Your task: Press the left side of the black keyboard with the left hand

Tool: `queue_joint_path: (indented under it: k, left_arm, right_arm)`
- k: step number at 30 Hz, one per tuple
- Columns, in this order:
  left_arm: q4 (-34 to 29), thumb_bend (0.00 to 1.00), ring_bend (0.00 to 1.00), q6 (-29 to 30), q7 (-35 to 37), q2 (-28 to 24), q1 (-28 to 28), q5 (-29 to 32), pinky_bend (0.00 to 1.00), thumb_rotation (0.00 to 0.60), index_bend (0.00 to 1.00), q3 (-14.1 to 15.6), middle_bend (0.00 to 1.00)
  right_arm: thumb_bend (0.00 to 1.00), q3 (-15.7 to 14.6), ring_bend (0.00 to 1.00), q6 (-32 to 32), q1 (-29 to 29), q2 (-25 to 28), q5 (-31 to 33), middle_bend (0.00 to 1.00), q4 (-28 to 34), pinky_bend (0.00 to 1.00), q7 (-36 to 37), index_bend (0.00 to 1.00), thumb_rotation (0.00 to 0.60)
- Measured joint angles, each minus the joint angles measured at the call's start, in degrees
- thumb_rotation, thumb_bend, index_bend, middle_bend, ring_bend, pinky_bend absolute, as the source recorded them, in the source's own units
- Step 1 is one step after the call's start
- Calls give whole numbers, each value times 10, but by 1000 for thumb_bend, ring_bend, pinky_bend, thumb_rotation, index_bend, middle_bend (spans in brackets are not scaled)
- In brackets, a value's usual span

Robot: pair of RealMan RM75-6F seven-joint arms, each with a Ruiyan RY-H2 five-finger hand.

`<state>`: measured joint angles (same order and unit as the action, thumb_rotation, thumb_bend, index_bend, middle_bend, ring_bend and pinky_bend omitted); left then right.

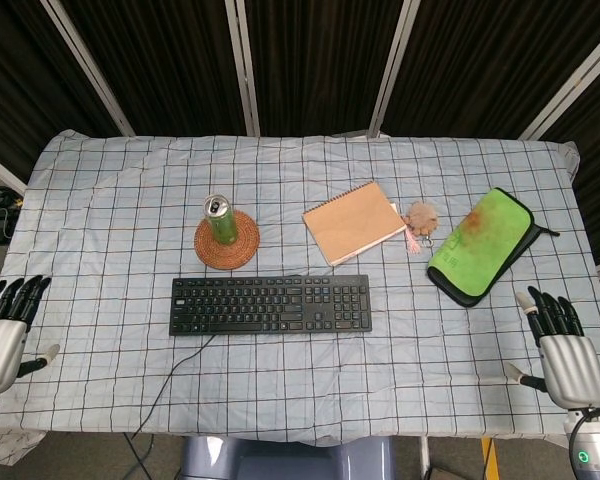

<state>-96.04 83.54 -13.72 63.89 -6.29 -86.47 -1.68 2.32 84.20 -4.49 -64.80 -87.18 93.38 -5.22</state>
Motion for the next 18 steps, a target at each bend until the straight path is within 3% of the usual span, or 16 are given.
queue_joint_path:
  k: [3,8,14,18]
  left_arm:
    - [-21,529,546,-12,-22,1,-10,6,427,600,0,-6,630]
    - [-59,655,650,-54,-85,8,-41,24,470,600,0,-18,751]
    - [-119,728,661,-152,-185,17,-105,91,471,600,0,-36,764]
    - [-151,733,662,-225,-279,24,-163,191,471,600,0,-47,766]
  right_arm:
    - [76,1,0,-4,-1,0,4,0,1,0,2,50,600]
    - [77,4,0,-12,-3,0,14,0,1,0,9,51,600]
    - [80,9,0,-22,-7,3,26,0,2,0,21,52,600]
    - [81,8,0,-22,-6,5,26,0,4,0,27,52,600]
